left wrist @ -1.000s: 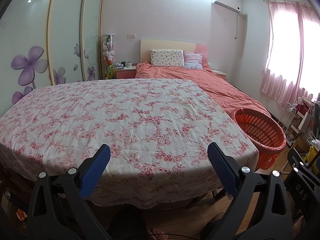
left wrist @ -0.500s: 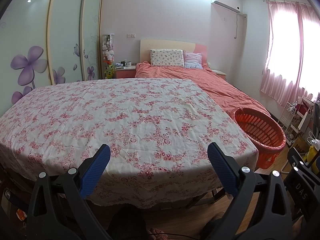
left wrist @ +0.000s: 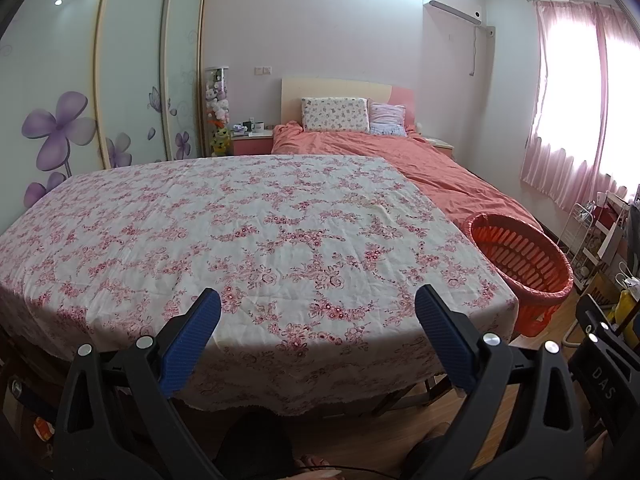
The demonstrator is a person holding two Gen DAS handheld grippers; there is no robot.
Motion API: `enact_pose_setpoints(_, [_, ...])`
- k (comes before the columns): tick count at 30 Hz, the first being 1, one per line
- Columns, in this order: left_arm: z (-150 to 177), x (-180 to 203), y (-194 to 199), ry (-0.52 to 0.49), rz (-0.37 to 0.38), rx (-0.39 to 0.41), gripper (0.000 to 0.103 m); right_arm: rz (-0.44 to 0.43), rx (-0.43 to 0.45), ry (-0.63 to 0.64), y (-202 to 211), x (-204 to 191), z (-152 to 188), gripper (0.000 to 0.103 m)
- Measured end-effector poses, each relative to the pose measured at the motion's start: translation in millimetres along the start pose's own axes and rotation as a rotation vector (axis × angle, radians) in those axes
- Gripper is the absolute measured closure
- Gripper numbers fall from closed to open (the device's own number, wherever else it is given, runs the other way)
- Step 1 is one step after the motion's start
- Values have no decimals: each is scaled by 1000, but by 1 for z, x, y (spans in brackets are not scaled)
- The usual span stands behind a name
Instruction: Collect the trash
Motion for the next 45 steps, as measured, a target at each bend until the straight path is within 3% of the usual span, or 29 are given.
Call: enact_pose_setpoints(45, [1,2,-5,-39,-7,-16,7,-1,-2,0,0,-1,0,6])
Point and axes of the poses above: each gripper's, at about its wrist camera, not at the fingertips, and y roughly against the way its jaws point, x to its right, z to its underside, the point moved 5 cm from there along -y, roughly the way its jaws point, and after that the axes turned 5 degrees about -x, right-handed, at the moved point
